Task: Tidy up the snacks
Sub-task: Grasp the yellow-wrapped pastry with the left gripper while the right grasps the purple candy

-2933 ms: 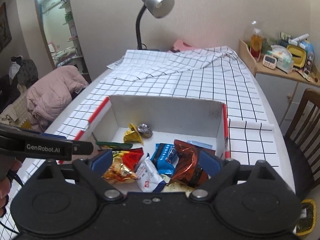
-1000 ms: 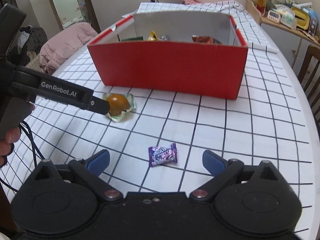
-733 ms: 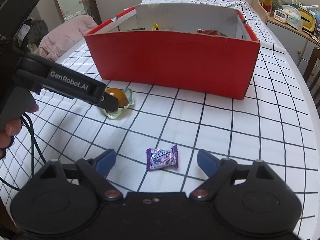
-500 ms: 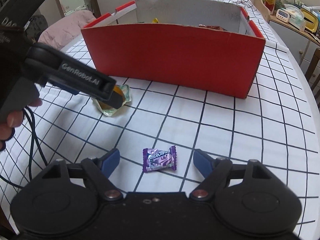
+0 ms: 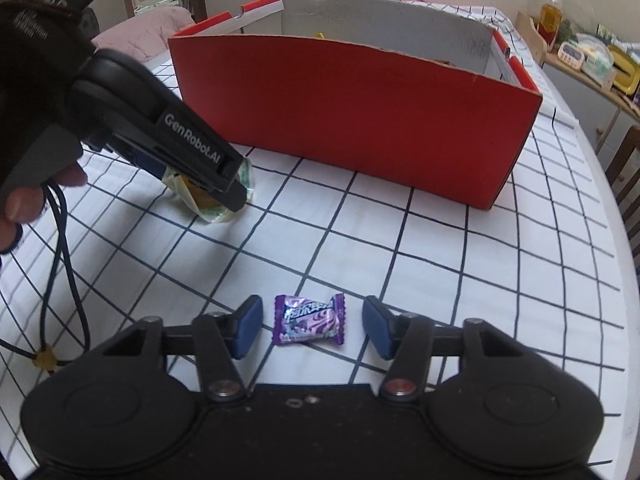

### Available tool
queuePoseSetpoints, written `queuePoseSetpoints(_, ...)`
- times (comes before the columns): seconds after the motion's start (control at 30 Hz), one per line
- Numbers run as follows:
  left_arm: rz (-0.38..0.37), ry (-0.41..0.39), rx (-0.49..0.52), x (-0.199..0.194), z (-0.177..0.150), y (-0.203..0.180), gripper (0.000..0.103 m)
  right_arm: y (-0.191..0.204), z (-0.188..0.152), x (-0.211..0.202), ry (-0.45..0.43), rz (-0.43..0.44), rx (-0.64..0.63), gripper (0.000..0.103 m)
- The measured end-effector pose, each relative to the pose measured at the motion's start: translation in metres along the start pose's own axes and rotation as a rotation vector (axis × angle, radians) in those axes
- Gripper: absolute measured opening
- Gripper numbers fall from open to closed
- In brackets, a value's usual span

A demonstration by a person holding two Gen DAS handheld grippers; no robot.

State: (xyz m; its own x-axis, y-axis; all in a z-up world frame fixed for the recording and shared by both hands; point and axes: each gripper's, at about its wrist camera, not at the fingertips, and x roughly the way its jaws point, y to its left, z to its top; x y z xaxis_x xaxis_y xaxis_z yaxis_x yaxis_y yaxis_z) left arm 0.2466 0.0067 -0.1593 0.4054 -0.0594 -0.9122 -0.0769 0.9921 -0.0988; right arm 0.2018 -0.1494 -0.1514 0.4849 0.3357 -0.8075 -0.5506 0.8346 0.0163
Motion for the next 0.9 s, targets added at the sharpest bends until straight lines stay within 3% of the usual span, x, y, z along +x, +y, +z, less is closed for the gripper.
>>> queuePoseSetpoints(0.03, 0.003, -0.005, -0.001, -0.001, 0.0, 0.0, 0.048, 0.0, 0.0, 0.0, -0.002, 0.0, -0.004, 0.043)
queuePoseSetpoints(0.1, -0.003, -0.004, -0.009, -0.002, -0.001, 0.002, 0.047, -0.001, 0.001, -0.001, -0.005, 0.001, -0.004, 0.035)
queuePoseSetpoints(0.27, 0.004, -0.013, -0.024, -0.005, -0.004, 0.006, 0.043, 0.001, 0.001, -0.001, -0.014, -0.005, -0.002, 0.029)
queuePoseSetpoints(0.9, -0.014, -0.034, -0.139, -0.034, -0.03, 0.033, 0.04, -0.007, 0.009, -0.038, -0.091, 0.02, 0.086, 0.028)
